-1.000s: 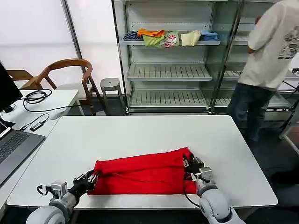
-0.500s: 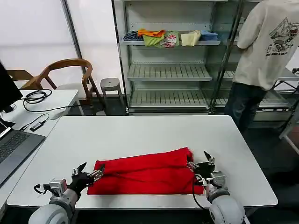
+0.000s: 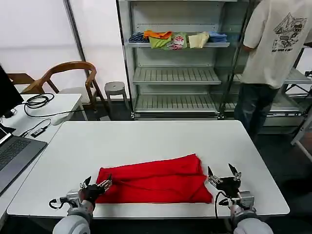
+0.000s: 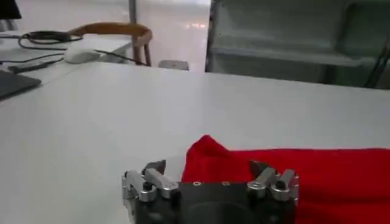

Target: Fold and organize the clothes.

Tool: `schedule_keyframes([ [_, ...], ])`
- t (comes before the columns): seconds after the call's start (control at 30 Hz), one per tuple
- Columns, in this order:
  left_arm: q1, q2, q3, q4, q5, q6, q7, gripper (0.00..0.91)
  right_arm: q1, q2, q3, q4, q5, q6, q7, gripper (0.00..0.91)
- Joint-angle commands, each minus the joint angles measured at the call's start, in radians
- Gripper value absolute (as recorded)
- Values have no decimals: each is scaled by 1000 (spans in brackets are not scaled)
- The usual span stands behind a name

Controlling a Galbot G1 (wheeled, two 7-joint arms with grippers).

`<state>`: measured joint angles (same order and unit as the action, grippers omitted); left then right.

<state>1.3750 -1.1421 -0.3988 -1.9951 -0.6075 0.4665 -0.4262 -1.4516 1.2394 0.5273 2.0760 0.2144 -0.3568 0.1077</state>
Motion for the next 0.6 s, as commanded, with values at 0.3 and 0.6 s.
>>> schedule_keyframes([
  [0.3, -23, -25, 47, 53, 7, -10, -99, 695, -25, 0, 27, 14, -4, 8, -3, 907],
  [0.6, -25, -33, 54, 55, 11, -8, -78, 20, 0, -2, 21, -10, -3, 10, -2, 907],
])
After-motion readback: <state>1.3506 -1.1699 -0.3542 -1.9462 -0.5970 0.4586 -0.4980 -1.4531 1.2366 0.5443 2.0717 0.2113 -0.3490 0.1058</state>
